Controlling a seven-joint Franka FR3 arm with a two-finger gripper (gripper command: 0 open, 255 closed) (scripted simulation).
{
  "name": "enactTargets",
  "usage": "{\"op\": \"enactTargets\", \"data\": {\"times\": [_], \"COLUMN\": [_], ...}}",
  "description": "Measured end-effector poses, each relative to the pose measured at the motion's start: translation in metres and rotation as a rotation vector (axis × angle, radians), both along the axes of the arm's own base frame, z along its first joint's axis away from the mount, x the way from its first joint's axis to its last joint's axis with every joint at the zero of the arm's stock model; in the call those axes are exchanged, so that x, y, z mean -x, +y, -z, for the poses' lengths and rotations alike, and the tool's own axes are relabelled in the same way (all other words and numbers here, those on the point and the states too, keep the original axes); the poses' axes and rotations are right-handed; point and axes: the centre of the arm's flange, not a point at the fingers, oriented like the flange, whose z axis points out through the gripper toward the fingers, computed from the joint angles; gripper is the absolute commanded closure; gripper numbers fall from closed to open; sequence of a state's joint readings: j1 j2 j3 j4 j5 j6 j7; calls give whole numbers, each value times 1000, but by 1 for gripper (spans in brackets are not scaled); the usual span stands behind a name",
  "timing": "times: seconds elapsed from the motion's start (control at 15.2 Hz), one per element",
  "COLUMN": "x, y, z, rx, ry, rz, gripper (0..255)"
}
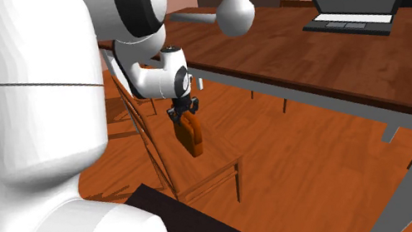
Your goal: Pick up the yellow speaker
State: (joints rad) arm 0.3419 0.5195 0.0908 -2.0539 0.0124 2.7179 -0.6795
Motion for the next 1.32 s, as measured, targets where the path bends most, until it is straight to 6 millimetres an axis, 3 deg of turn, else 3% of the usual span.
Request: {"op": "enactTargets", "data": {"times": [0.73,1.32], "x": [3,8], "y": [-2,4], "z": [-2,-48], "rx": [7,7], "ry": [16,21], "rz": [-5,-15], "gripper": [255,255]}}
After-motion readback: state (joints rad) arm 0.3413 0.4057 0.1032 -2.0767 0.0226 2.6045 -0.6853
